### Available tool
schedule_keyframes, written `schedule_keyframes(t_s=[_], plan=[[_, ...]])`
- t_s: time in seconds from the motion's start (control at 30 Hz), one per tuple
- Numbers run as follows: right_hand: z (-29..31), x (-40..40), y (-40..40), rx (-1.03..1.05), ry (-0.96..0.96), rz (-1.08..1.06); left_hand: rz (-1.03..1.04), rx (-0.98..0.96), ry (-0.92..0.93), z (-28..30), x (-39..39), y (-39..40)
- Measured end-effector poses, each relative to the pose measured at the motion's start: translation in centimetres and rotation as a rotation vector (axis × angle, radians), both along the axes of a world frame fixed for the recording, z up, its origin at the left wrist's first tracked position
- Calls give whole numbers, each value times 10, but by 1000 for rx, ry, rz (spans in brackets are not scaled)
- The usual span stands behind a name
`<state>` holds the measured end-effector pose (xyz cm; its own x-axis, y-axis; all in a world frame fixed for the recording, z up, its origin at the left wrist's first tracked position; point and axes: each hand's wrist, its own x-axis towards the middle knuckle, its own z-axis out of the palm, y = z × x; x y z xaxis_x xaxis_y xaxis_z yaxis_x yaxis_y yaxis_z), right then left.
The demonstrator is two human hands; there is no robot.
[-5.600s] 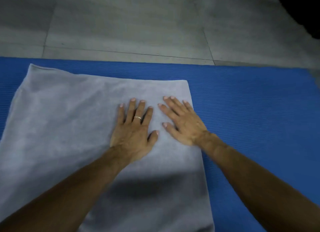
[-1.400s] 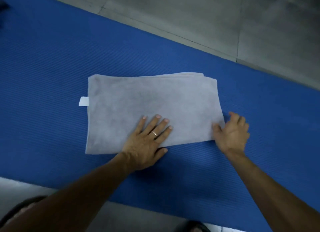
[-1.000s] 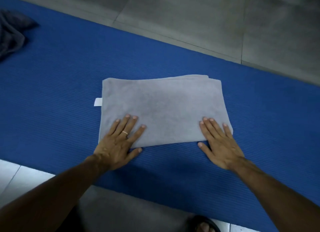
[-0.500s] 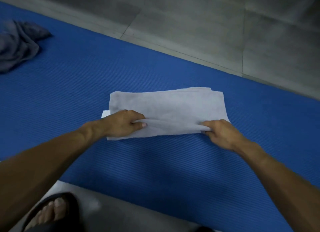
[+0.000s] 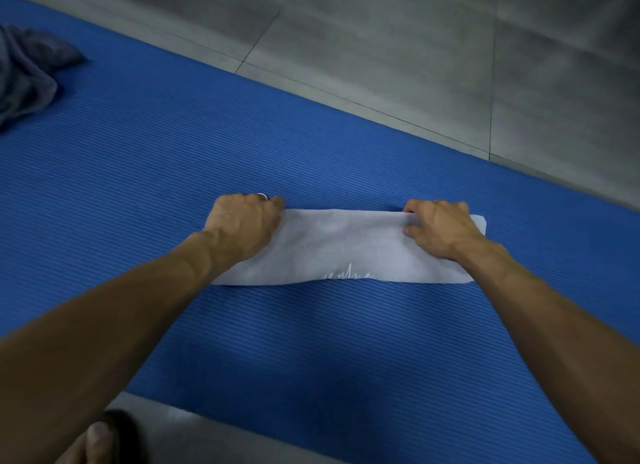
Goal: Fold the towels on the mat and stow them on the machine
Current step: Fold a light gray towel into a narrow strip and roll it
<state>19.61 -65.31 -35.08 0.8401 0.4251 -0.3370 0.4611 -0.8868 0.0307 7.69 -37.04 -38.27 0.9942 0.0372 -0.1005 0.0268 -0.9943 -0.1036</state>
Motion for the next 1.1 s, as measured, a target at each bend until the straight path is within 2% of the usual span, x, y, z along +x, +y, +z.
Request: schedule_keyframes(t_s=[0.13, 0.2, 0.27, 0.33, 0.43, 0.5, 0.6, 0.7, 0.83, 0.93, 1.0, 1.07, 1.1], plan=[[-16, 5, 3, 7, 12, -50, -23, 96, 16, -5, 6, -5], [-21, 5, 5, 1, 31, -63, -47, 2, -33, -8, 8, -13], [-21, 5, 5, -29, 55, -82, -171, -137, -69, -17, 6, -24], [-20, 2, 10, -40, 12, -97, -258, -190, 25, -27, 3, -33], [-35, -29, 43, 185, -161, 53, -231, -136, 122, -45, -2, -36], [-57, -63, 73, 274, -75, 144, -215, -124, 116, -45, -3, -35], [-72, -75, 69, 229, -30, 172, -195, -141, 96, -44, -5, -32], [-71, -45, 4, 74, -37, 224, -195, -158, 109, -45, -6, -31], [-64, -14, -57, -56, -43, 17, -196, -154, 112, -46, -4, -32], [-59, -20, -30, -29, -83, -152, -198, -174, 129, -49, -2, -31], [-58, -35, -10, 76, -71, -60, -220, -171, 143, -49, -1, -29], [-60, -44, -17, 54, 12, 76, -247, -172, 164, -49, -1, -25], [-57, -43, -28, 9, 37, 44, -258, -176, 179, -47, 0, -23]])
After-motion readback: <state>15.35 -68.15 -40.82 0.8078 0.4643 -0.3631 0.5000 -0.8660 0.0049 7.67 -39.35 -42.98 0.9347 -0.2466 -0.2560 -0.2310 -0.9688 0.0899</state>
